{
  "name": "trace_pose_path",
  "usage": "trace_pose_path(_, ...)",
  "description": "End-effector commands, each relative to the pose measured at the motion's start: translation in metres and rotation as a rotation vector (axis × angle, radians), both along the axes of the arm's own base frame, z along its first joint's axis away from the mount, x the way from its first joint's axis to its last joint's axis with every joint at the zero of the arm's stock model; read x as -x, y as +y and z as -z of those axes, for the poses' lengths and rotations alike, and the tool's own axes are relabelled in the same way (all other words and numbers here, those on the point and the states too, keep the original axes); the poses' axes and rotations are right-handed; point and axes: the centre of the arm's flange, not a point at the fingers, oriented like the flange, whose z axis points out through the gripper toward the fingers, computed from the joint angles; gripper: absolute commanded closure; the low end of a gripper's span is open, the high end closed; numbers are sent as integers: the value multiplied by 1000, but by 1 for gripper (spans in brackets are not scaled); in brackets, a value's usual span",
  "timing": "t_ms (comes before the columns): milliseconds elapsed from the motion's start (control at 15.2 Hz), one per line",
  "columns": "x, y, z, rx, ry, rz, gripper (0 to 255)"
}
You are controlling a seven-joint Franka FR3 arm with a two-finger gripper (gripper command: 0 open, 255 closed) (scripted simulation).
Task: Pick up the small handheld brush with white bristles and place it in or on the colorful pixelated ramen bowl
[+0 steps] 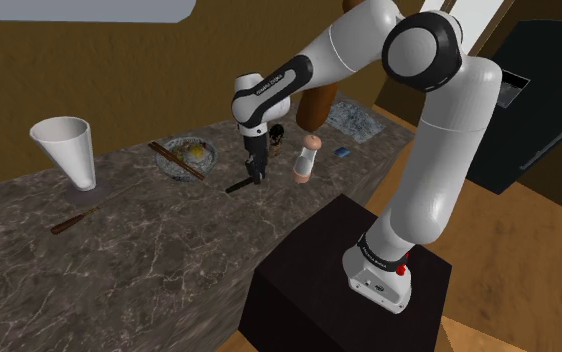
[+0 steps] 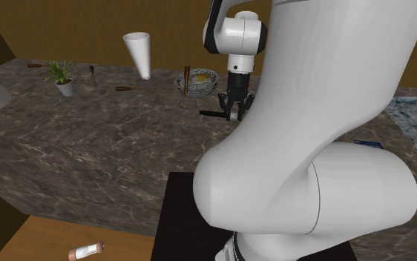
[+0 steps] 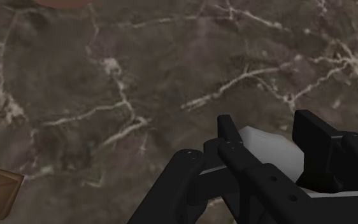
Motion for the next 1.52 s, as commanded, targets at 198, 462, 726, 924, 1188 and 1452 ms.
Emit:
trace_pose_path(198,0,0,-24,0,0,0,255)
trace_pose_path(462,0,0,-45,0,0,0,255)
trace_pose_path(726,0,0,-66,0,0,0,255)
trace_pose_path(924,0,0,-82,0,0,0,255)
trace_pose_path(1188,0,0,-103,0,0,0,255)
trace_pose_path(1452,0,0,-125,0,0,0,255)
